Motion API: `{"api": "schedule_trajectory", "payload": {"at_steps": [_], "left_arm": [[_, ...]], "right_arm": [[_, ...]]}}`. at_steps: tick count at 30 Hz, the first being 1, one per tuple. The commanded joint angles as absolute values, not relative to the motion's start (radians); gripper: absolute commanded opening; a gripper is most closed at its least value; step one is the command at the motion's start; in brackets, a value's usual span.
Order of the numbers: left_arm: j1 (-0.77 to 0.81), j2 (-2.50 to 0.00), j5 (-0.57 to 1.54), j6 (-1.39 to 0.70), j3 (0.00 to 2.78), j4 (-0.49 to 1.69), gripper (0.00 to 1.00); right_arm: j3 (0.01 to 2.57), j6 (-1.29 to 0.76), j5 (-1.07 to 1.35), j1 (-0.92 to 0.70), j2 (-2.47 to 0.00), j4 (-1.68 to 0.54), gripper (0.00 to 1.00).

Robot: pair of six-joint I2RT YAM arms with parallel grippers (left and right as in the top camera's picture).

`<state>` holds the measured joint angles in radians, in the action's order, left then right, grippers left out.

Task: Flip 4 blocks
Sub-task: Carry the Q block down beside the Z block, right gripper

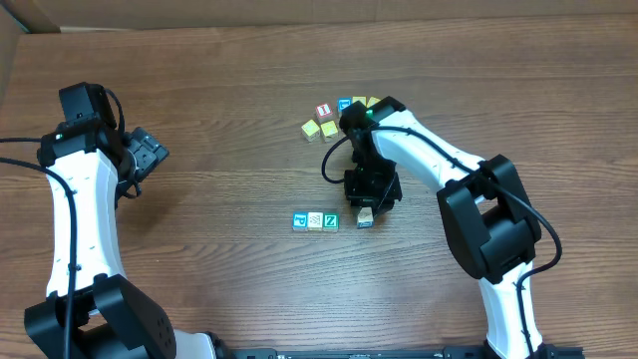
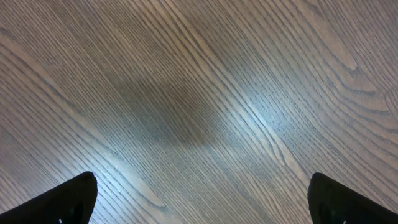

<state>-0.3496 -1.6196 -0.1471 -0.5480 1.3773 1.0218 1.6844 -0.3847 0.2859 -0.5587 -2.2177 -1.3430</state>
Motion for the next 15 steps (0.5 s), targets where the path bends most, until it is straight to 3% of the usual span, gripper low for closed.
{"api": "schedule_trajectory", "payload": {"at_steps": [1,10,15], "left_arm": [[-0.353,-1.614,-0.154,-0.550,1.388,1.021,1.00],[-0.353,-1.614,-0.154,-0.550,1.388,1.021,1.00],[-0.353,-1.614,-0.154,-0.550,1.388,1.021,1.00]], "right_arm": [[1.695,-0.398,0.298,-0.582,-2.192,-1.331,0.36],[1.695,-0.420,0.298,-0.585,-2.192,-1.308,0.37],[1.695,-0.424,0.298,-0.589,-2.192,-1.305,0.46]]}}
